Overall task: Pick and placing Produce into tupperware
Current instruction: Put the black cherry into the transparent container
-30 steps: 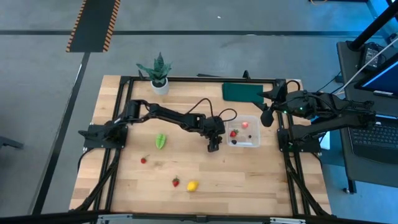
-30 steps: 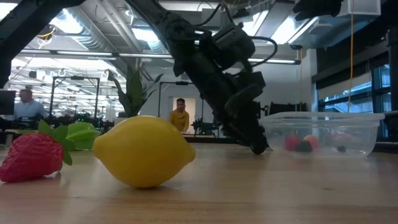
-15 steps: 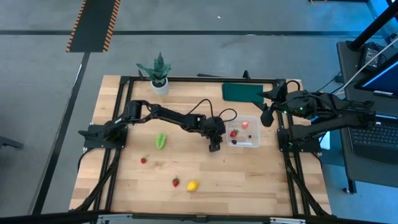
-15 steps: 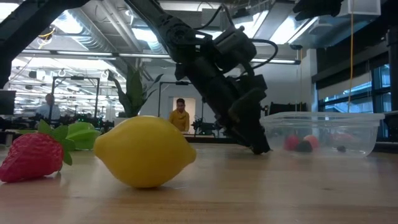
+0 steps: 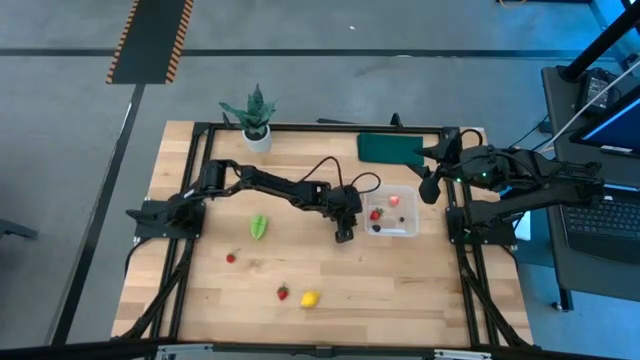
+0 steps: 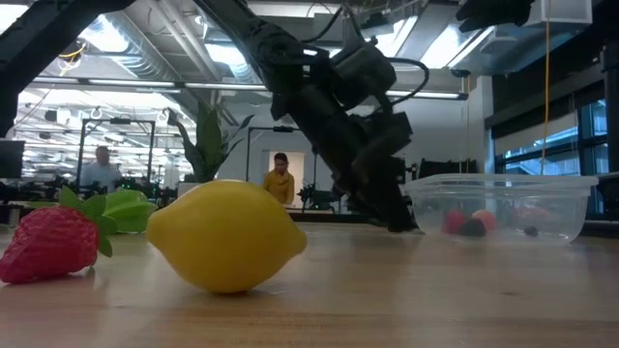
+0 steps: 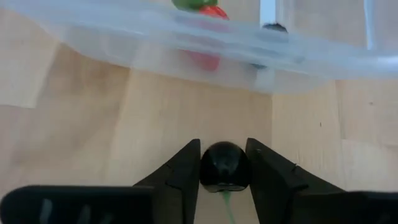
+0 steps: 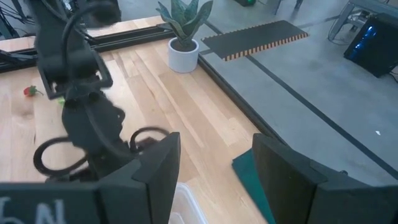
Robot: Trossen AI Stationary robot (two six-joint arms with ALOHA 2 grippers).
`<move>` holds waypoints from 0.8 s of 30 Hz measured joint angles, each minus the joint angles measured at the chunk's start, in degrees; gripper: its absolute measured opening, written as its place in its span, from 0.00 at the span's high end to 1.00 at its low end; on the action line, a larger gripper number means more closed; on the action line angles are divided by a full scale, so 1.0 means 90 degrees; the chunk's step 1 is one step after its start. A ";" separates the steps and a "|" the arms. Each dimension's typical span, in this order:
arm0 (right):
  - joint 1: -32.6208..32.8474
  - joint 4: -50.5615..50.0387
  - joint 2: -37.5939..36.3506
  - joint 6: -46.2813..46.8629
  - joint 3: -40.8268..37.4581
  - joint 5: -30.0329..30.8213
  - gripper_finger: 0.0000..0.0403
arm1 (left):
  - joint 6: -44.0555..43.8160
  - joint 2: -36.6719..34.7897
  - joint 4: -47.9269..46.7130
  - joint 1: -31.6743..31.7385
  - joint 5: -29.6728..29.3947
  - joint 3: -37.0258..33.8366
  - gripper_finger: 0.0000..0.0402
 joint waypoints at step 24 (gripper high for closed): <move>0.0002 0.0007 -0.0002 0.0027 0.0000 0.0000 0.49 | -0.0134 -0.1164 0.0861 0.0452 0.0818 0.0007 1.00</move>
